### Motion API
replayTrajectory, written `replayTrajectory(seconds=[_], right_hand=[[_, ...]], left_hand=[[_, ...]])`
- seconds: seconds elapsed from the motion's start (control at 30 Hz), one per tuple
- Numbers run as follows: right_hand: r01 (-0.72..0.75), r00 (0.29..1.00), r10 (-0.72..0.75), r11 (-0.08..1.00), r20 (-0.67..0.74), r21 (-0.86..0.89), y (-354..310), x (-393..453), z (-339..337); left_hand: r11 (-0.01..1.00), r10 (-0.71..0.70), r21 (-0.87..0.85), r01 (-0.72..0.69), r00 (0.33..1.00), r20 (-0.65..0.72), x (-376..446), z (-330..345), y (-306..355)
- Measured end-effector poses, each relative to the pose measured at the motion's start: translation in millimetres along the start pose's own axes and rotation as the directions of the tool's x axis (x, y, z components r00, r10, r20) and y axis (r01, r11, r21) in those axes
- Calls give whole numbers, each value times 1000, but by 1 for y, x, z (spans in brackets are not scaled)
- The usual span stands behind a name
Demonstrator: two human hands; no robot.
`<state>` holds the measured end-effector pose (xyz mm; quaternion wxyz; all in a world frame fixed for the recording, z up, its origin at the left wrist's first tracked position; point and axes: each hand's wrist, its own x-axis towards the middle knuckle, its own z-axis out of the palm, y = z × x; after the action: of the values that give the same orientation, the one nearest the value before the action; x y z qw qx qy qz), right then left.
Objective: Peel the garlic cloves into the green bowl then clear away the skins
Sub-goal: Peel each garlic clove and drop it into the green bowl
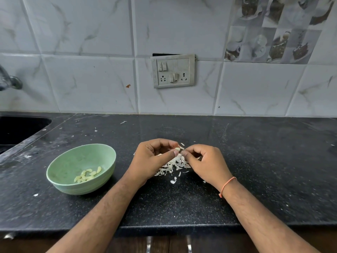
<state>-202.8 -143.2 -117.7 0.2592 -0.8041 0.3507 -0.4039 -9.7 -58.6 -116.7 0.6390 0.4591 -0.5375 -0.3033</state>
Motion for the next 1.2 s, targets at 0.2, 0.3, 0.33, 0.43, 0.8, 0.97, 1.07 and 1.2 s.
replayTrajectory(seconds=[0.2, 0.3, 0.33, 0.43, 0.8, 0.97, 1.07, 1.2], right_hand=[[70, 997, -70, 997, 16, -31, 2, -6, -6], [39, 999, -37, 994, -22, 102, -8, -8, -8], [37, 998, -31, 991, -46, 132, -14, -9, -9], [90, 995, -81, 981, -62, 171, -35, -12, -10], [46, 977, -129, 903, 168, 428, -129, 1, 75], [85, 963, -160, 944, 216, 318, -161, 5, 111], [112, 971, -161, 960, 179, 255, -156, 0, 105], [186, 973, -189, 982, 132, 39, -119, -16, 70]], left_hand=[[989, 72, 131, -63, 995, -66, -8, -4, 5], [980, 82, 190, -64, 993, -86, -14, -5, 14], [974, 82, 219, -62, 993, -83, -16, -6, 19], [926, 139, 361, -109, 988, -60, -23, -12, 40], [575, 257, 811, -106, 965, -56, -59, -112, 128], [450, 177, 893, 27, 977, -119, -78, -166, 132], [474, 172, 878, 70, 970, -171, -85, -180, 120], [561, 166, 823, 87, 962, -215, -89, -170, 110]])
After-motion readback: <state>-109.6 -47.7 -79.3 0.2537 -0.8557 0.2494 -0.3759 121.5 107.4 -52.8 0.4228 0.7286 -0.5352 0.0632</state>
